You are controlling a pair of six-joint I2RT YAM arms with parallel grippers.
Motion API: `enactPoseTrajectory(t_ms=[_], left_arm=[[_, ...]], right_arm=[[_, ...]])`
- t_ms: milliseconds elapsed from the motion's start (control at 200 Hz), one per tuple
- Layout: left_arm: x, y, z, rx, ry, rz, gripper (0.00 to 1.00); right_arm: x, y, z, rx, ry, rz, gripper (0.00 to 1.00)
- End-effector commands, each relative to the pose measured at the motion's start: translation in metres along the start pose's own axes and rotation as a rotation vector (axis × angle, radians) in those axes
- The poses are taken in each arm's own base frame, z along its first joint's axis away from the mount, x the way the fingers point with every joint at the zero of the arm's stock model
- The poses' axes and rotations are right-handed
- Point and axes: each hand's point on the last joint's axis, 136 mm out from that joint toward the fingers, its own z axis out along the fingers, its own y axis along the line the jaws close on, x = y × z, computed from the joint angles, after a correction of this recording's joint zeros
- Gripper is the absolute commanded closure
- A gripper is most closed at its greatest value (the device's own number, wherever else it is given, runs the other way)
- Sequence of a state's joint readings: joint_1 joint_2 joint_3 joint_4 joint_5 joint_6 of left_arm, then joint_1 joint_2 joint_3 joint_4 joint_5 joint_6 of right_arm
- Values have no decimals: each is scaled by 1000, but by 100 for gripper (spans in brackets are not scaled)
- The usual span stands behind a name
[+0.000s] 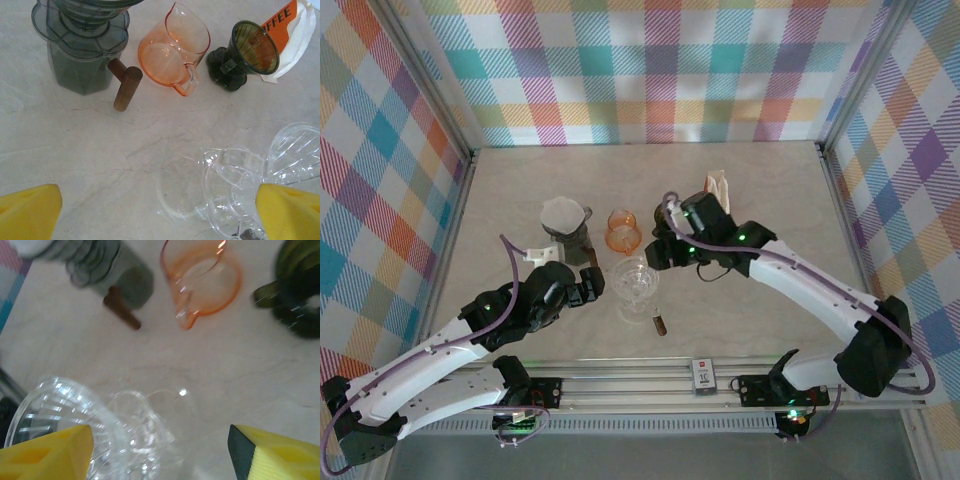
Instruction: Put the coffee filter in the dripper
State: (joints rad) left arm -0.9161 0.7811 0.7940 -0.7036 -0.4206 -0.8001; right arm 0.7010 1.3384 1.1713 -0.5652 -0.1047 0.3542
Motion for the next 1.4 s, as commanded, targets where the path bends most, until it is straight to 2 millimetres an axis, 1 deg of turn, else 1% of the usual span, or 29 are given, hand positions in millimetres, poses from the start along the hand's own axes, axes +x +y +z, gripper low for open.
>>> enactPoseTrajectory(t_ms=[0,75,140,235,380,480,560,665,760,845,1170,1260,1395], left_arm=[[1,1,0,5,-9,-5,0],[2,0,1,7,-10,-10,0],[2,0,1,8,-10,-11,0],[2,0,2,9,-8,-11,0],[4,1,2,2,-2,-10,0],[5,3,3,-2,1,-13,0],[6,4,4,-5,2,-17,0],[7,5,5,-7,2,-21,0],[7,5,6,-9,0,-20,0],[8,6,7,-16,2,-18,0],[9,5,10,-21,2,-9,0],[9,4,10,-20,5,-9,0],[9,5,11,-24,7,-5,0]], right_arm=[[-25,-27,-12,68,-98,37,27],[-40,-52,-12,125,-137,70,28],[-53,-81,-12,194,-172,102,30],[-68,-117,-4,285,-197,127,36],[-84,-159,12,387,-182,146,49],[-93,-181,24,430,-167,157,53],[-99,-192,32,465,-160,156,55],[-110,-206,31,520,-177,157,59],[-114,-220,30,553,-186,184,63],[-116,-229,32,569,-182,192,65],[-130,-258,33,608,-202,264,70],[-132,-263,37,610,-195,275,70],[-136,-266,41,599,-193,283,70]])
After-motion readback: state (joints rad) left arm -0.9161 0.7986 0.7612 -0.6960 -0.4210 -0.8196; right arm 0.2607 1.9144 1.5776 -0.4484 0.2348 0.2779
